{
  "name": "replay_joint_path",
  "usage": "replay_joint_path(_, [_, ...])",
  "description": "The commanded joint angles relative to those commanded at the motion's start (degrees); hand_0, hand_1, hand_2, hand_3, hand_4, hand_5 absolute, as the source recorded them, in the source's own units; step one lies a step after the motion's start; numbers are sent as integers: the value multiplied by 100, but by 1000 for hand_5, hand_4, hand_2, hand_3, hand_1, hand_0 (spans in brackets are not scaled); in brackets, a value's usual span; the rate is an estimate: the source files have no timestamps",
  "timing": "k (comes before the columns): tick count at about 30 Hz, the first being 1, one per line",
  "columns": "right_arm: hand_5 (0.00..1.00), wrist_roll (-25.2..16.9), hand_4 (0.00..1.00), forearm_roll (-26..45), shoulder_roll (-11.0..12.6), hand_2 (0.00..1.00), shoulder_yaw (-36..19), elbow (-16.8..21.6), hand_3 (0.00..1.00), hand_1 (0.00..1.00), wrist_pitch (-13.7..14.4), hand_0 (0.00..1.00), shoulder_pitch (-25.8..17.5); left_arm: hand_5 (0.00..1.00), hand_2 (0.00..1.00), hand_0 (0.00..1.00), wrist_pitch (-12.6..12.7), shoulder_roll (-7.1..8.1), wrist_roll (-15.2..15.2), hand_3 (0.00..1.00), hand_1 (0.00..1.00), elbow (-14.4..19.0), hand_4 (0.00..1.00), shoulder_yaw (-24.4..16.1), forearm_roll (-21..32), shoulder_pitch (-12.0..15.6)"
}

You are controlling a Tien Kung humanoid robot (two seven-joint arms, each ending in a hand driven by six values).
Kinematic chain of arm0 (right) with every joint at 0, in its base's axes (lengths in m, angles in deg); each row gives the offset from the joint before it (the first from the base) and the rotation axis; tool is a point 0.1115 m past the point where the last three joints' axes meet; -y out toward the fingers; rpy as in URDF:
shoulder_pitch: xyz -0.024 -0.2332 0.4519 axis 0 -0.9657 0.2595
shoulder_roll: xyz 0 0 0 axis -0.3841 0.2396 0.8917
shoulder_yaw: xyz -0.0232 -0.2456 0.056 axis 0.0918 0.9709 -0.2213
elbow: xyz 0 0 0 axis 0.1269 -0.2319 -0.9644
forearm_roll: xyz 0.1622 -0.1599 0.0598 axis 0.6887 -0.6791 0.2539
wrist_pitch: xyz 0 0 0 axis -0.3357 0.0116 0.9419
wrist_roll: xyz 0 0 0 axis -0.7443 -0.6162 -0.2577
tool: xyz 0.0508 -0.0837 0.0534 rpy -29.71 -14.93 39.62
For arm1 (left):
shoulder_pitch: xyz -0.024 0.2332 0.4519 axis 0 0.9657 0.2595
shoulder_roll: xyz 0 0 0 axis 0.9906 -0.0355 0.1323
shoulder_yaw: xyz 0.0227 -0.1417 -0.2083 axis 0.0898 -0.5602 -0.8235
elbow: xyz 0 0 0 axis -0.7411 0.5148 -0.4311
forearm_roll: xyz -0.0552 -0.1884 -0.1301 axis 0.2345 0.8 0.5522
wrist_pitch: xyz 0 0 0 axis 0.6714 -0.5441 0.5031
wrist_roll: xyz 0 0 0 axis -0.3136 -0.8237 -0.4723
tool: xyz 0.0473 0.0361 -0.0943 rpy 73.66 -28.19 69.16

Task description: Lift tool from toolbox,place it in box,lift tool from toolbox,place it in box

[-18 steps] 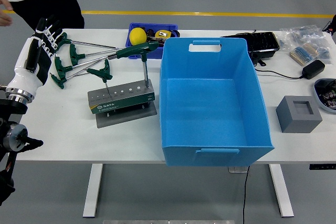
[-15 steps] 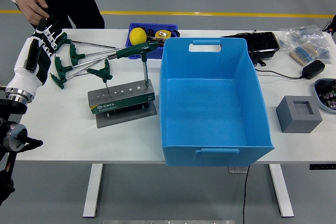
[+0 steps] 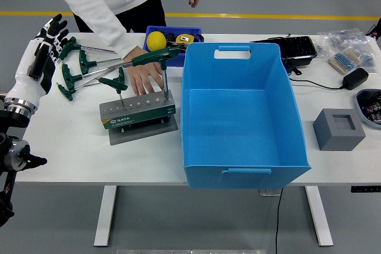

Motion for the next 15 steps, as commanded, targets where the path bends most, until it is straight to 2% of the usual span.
replay_joint_path(7, [720, 1, 793, -3, 0, 761, -2, 1, 565, 700, -2, 726, -5, 834, 998, 998, 56, 122, -79, 998, 998, 285, 998, 156, -1144, -288])
replay_joint_path(8, [720, 2, 793, -7, 2, 761, -5, 2, 565, 700, -2, 726, -6, 834, 998, 998, 111, 144, -193, 998, 998, 387, 998, 189, -1405, -355])
replay_joint_path(9, [720, 2, 794, -11, 5, 762, -11, 1, 565, 700, -1, 726, -8, 727, 998, 998, 151, 156, -381, 998, 998, 542, 998, 264, -1666, -444])
replay_joint_path(12, [720, 9, 794, -33, 2, 762, -34, -2, 565, 700, 7, 726, -20, 727, 998, 998, 194, 192, -814, 998, 998, 879, 998, 575, -2331, -637])
replay_joint_path(13, [720, 18, 794, -67, 0, 762, -49, -2, 565, 700, 14, 726, -23, 727, 998, 998, 220, 203, -1026, 998, 998, 1034, 998, 815, -2592, -783])
replay_joint_path(15, [720, 21, 794, -79, -2, 762, -54, -1, 565, 700, 21, 726, -25, 727, 998, 998, 201, 199, -1282, 998, 998, 1118, 998, 1195, -3038, -962])
